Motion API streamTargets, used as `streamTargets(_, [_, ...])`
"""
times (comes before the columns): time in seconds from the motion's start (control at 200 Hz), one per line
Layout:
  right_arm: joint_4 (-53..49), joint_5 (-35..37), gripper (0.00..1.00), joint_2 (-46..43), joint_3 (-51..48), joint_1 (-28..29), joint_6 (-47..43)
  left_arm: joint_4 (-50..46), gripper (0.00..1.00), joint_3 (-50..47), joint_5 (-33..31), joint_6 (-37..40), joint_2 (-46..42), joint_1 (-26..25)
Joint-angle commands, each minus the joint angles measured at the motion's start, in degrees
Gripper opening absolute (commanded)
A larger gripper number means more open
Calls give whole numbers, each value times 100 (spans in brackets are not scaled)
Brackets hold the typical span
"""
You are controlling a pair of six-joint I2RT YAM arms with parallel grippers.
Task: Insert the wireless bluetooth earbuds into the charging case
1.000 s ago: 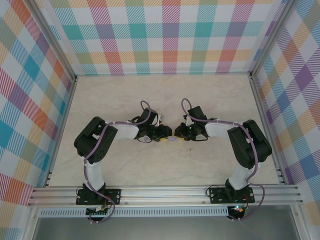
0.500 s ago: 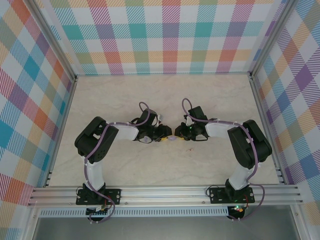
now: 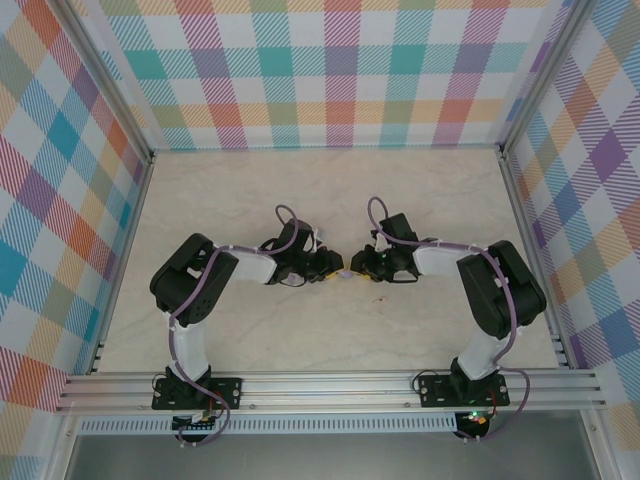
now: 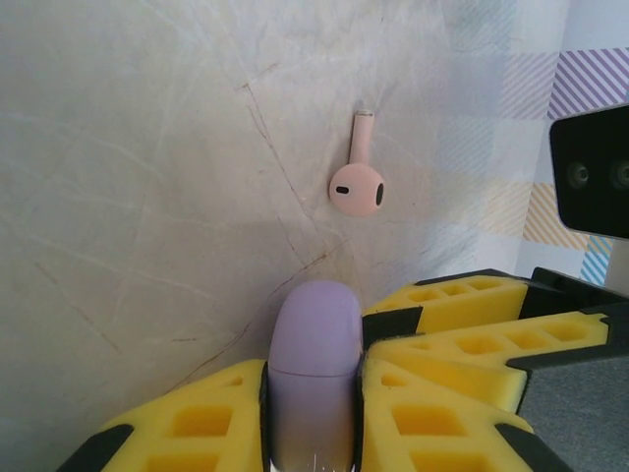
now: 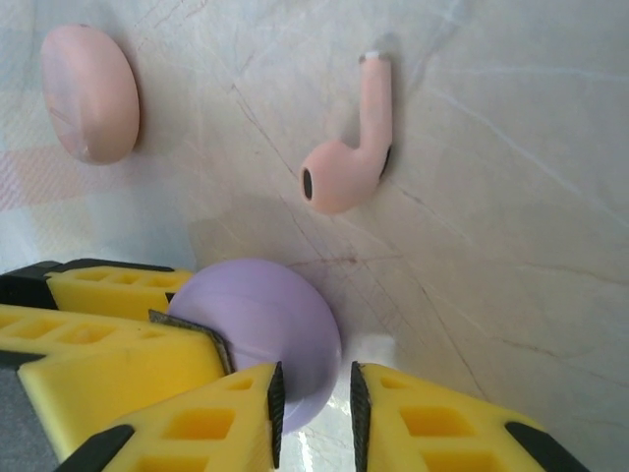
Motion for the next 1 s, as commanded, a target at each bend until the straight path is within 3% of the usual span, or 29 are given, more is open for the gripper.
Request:
streamTargets(0.0, [49, -214, 31, -358, -143, -68, 52, 121, 22, -196, -165, -94, -192, 39])
streamTargets(0.26, [279, -843, 43, -1018, -361, -477, -221, 620, 22, -401, -77, -82, -572, 163])
streamTargets(0.455, [550, -1659, 58, -1472, -463, -903, -726, 1057, 24, -421, 99, -34, -1006, 209])
streamTargets(0.615, [790, -2475, 64, -1631, -394, -1179, -880, 1133, 25, -336, 219, 95, -1432, 220])
streamTargets(0.995, [1712, -3478, 67, -1823, -233, -1238, -474, 1102, 29, -239, 464, 381, -2229, 209])
